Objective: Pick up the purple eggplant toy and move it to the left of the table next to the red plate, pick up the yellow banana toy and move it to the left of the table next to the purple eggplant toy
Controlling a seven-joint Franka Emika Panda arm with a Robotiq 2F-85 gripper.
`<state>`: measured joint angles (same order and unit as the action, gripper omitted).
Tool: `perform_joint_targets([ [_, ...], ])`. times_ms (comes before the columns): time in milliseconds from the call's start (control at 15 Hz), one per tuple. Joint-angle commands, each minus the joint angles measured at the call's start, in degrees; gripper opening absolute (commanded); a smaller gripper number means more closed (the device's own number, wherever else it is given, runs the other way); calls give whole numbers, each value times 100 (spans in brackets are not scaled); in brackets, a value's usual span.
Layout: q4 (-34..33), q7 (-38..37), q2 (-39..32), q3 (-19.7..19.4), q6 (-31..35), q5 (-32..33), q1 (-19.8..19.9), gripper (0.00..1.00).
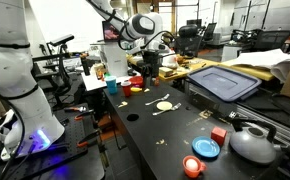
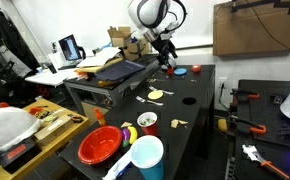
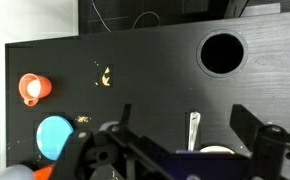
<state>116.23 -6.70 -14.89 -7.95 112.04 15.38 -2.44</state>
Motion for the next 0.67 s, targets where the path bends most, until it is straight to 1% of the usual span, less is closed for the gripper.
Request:
perform_joint_targets([
  [0,431,448,787,227,-383,89,119,100],
  [400,496,575,1410,467,-1340,14,117,100],
  [600,598,557,1685,556,-1473,-66,124,100],
])
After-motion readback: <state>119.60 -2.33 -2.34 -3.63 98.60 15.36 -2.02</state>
